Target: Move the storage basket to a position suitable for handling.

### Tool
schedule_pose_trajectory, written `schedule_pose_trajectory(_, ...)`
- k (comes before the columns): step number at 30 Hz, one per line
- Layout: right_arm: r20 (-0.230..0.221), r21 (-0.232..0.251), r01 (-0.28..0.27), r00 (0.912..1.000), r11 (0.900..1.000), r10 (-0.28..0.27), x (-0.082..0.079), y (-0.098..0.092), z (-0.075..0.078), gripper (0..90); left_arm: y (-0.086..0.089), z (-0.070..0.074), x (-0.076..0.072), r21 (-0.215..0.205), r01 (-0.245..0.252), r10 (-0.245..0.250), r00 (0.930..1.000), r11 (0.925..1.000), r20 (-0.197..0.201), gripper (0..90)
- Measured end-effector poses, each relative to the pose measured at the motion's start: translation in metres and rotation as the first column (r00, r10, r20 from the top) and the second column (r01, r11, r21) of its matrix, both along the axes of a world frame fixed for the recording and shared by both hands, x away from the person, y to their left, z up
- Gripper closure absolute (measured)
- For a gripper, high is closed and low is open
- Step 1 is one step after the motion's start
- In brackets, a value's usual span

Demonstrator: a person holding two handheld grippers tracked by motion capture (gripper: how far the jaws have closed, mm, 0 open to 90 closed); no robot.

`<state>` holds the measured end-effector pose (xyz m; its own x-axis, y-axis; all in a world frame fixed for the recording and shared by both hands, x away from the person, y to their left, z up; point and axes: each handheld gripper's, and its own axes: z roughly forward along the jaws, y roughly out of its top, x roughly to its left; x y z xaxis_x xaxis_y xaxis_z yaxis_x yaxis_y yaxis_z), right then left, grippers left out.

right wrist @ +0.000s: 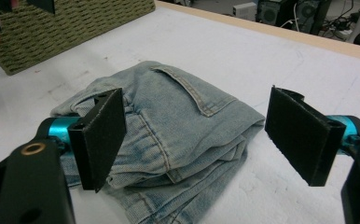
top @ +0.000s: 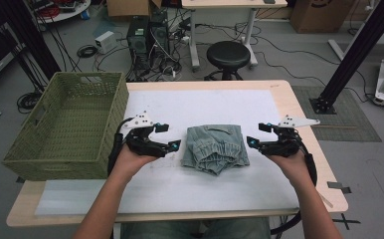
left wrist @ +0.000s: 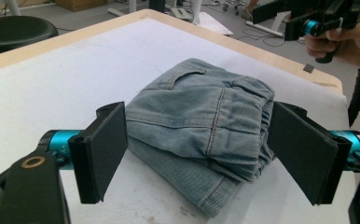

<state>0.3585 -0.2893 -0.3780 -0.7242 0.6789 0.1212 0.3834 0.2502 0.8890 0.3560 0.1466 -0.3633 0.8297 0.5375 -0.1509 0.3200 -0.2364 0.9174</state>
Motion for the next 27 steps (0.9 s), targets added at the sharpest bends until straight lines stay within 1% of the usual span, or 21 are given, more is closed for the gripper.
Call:
schedule_pose_trajectory(2,-0.005,-0.002,-0.005,1.0,1.0,0.005,0.0,0.002,-0.001,20.9,0.005,0.009,0.0,-0.004,-0.007,0.007,1.0,1.0,-0.002,20.2)
schedule_pose_trajectory(4,-0.004,-0.004,-0.008,1.0,1.0,0.008,0.001,0.002,-0.001,20.9,0.014,0.02,-0.001,-0.018,-0.017,0.017,0.9998,0.9997,0.013,20.2)
schedule_pose_trajectory(6,-0.012,-0.005,-0.007,0.9999,1.0,0.007,0.001,0.003,-0.002,20.9,0.028,0.032,-0.002,-0.026,-0.029,0.03,0.9991,0.9993,0.029,20.2)
schedule_pose_trajectory(8,-0.01,-0.007,-0.005,0.9999,1.0,0.005,0.002,0.003,-0.002,20.9,0.046,0.044,-0.003,-0.034,-0.056,0.058,0.9978,0.9978,0.034,20.2)
schedule_pose_trajectory(11,-0.01,-0.006,-0.002,0.9999,1.0,0.002,0.002,0.003,-0.002,20.9,0.078,0.058,-0.003,-0.059,-0.104,0.106,0.9936,0.9928,0.038,20.2)
schedule_pose_trajectory(13,-0.01,-0.009,-0.003,0.9999,1.0,0.003,0.001,0.004,-0.002,21.0,0.1,0.064,-0.004,-0.076,-0.138,0.14,0.9896,0.9876,0.032,20.3)
schedule_pose_trajectory(14,-0.012,-0.011,-0.003,0.9999,1.0,0.003,0.001,0.004,-0.002,21.0,0.111,0.066,-0.004,-0.083,-0.16,0.162,0.9864,0.9836,0.025,20.2)
schedule_pose_trajectory(17,-0.014,-0.01,-0.006,0.9999,1.0,0.006,0.002,0.005,-0.004,20.9,0.141,0.066,-0.003,-0.074,-0.216,0.216,0.9764,0.9736,-0.002,20.2)
schedule_pose_trajectory(20,-0.022,-0.018,-0.007,0.9997,1.0,0.007,0.003,0.006,-0.005,20.9,0.163,0.06,-0.001,-0.032,-0.251,0.25,0.9675,0.9674,-0.039,20.3)
schedule_pose_trajectory(22,-0.022,-0.02,-0.007,0.9997,1.0,0.007,0.004,0.007,-0.005,20.9,0.173,0.053,0.001,-0.003,-0.258,0.257,0.9641,0.9662,-0.067,20.3)
schedule_pose_trajectory(24,-0.024,-0.022,-0.011,0.9996,1.0,0.01,0.004,0.008,-0.006,21.0,0.18,0.045,0.005,0.024,-0.265,0.266,0.9583,0.9641,-0.105,20.3)
schedule_pose_trajectory(26,-0.026,-0.027,-0.013,0.9996,1.0,0.012,0.005,0.01,-0.006,20.9,0.183,0.037,0.011,0.052,-0.27,0.275,0.9515,0.9614,-0.139,20.3)
schedule_pose_trajectory(27,-0.03,-0.029,-0.015,0.9995,0.999,0.014,0.005,0.011,-0.007,20.9,0.183,0.033,0.014,0.064,-0.273,0.28,0.9469,0.9598,-0.158,20.3)
